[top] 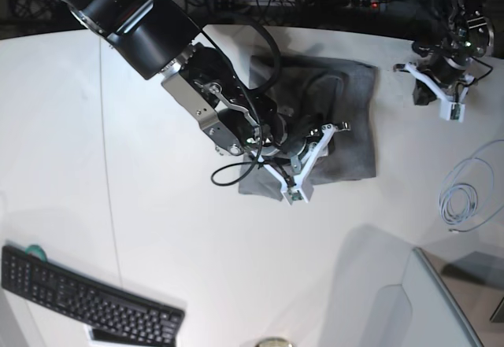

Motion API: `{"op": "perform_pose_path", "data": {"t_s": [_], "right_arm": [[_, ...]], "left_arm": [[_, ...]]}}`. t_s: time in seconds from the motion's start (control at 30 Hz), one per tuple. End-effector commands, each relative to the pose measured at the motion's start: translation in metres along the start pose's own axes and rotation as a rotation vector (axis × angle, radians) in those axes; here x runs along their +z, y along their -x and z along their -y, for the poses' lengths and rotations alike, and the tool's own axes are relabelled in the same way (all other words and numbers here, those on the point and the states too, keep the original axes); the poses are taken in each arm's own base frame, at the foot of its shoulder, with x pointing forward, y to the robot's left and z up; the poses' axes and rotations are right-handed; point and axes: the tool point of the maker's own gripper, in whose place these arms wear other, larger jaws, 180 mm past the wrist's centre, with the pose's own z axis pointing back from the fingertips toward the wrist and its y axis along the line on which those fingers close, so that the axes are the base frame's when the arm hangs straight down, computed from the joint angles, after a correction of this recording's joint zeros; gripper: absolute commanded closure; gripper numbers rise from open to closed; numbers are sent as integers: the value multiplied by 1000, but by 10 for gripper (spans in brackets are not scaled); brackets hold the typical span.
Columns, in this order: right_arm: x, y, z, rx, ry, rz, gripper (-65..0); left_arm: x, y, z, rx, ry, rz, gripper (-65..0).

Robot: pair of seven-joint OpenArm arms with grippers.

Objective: Layout the t-shirt on the table in an organized manner, then fold the t-shirt properly
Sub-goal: 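Press the folded bundle flat with the right gripper and release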

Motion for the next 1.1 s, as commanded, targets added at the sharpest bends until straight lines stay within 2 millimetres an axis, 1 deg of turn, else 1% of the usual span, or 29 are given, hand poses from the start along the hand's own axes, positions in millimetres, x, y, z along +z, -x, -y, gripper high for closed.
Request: {"op": "perform_pose_path", "data": {"t_s": [0.0,0.03,0.1,0.2,0.3,0.4,0.53,0.57,0.6,0.7,0.73,0.77,0.87,0.97,1.07], "right_arm": [[3,-21,-15,18,-37,53,-224],[2,-20,-16,22,-40,48,-237],[-1,-9,-28,71,-56,20,-254],[-5,8,-44,142,-75,-20,-282],[-6,9,-44,157,-74,-26,-285],[-6,7,-45,161,-75,-13,-284],[-7,5,-46,163,-76,4,-282],[-7,5,-46,163,-76,4,-270],[-7,5,-46,163,-76,4,-234],[-7,5,-46,164,-75,6,-78],[-7,5,-46,164,-75,6,-41],[-7,5,-45,164,-74,5,-29],[-7,5,-45,165,-73,5,-27],[-6,4,-48,168,-81,7,-23],[-5,14,-68,233,-119,-9,-23]], "left_arm": [[8,-13,-21,-12,-47,36,0],[15,-8,-32,-2,-76,32,0],[26,-2,-51,15,-123,27,0],[43,0,-79,30,-191,31,0],[54,2,-98,46,-238,33,0],[61,1,-109,61,-269,44,0],[62,1,-110,67,-274,46,0],[62,2,-110,68,-274,46,0],[62,2,-109,70,-273,45,0],[61,3,-109,71,-273,45,0],[62,3,-109,72,-274,46,0],[62,3,-109,72,-274,46,0],[62,3,-109,72,-274,46,0],[64,8,-110,66,-275,31,0],[65,9,-110,66,-275,28,0]]}}
